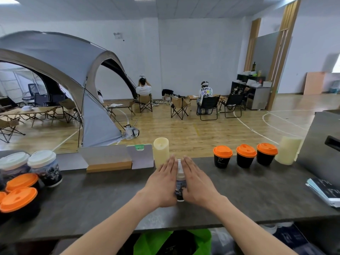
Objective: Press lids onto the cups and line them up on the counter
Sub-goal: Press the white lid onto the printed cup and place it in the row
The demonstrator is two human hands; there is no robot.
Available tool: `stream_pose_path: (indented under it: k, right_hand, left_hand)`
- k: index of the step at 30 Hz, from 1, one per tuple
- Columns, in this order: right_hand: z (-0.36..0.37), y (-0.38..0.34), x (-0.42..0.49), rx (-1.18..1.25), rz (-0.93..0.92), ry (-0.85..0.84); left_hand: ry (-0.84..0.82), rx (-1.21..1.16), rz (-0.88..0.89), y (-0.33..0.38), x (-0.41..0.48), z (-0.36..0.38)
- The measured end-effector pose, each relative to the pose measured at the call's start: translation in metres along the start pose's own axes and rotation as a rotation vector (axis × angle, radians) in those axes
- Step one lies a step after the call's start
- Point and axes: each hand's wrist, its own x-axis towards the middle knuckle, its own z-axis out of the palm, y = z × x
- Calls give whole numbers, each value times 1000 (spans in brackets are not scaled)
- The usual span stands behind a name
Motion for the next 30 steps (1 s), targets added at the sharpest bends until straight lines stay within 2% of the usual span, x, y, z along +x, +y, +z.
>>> stream_pose_path:
  k: [5, 9, 16, 26, 30]
  right_hand:
    - [-9, -17, -7, -71, 101, 93]
    - [-18, -19, -7, -109, 107, 184]
    - [-12, -6, 5, -14, -4, -54]
    - [-10, -11, 4, -16, 42, -45]
    - [-8, -20, -1, -80, 110, 57]
  left_hand:
    - [-46, -2, 49, -19, 8, -13]
    - [-36, -73, 61, -30, 8, -18]
    - [-91, -108, 35, -18, 5, 0]
    - [-109, -176, 39, -27, 8, -3]
    - [-120, -167, -6, -42, 14, -13]
